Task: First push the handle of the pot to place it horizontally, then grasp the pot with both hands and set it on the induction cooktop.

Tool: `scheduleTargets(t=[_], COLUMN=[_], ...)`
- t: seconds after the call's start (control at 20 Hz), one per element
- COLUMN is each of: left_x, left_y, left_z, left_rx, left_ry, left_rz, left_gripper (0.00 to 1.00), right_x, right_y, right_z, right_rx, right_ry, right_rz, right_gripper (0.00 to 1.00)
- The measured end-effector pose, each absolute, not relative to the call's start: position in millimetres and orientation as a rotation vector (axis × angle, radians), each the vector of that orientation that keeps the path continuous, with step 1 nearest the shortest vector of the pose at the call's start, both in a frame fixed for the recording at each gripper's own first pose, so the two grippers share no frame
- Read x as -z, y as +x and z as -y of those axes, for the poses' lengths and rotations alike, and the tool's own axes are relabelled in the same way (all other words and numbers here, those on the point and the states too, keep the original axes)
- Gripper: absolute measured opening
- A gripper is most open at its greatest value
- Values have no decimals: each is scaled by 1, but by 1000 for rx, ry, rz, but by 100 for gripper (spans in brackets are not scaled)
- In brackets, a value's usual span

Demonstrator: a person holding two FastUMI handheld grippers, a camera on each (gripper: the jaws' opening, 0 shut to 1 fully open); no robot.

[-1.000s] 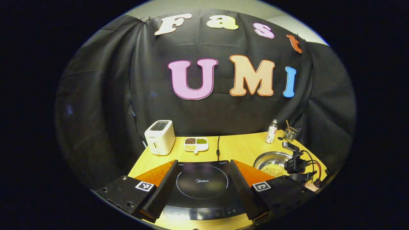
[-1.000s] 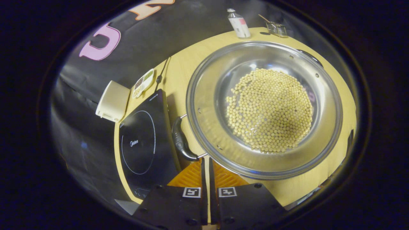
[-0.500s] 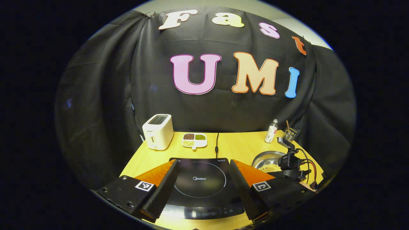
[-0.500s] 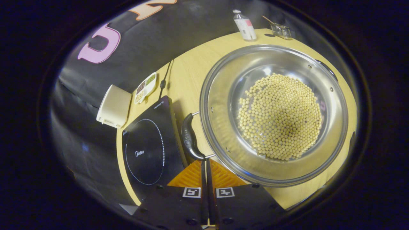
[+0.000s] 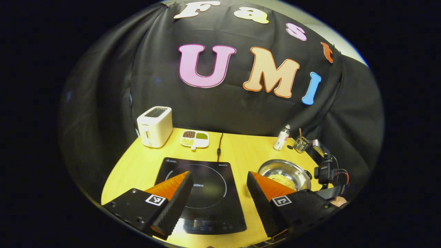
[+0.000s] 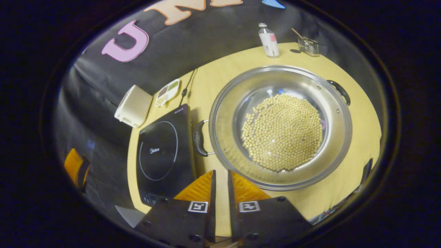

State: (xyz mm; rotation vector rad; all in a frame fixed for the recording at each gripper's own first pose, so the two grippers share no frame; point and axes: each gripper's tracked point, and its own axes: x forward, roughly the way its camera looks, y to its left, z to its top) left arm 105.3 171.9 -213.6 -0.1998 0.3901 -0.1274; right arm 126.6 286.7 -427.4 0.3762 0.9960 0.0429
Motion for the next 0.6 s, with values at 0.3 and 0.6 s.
scheduleTargets(t=[0.3,0.6], left_x=[236,267], left_y=[117,138], left_z=[-125,-75], left_rx=[199,217], left_ry=[-236,-217], left_rz=[-481,-606], left_gripper=[96,97], right_x=[392,385], right_y=[129,163], right_z=[-205,-115], right_rx=[-23,-56], right_ry=[388,314], right_rz=[-947,-1003], right_gripper=[59,100])
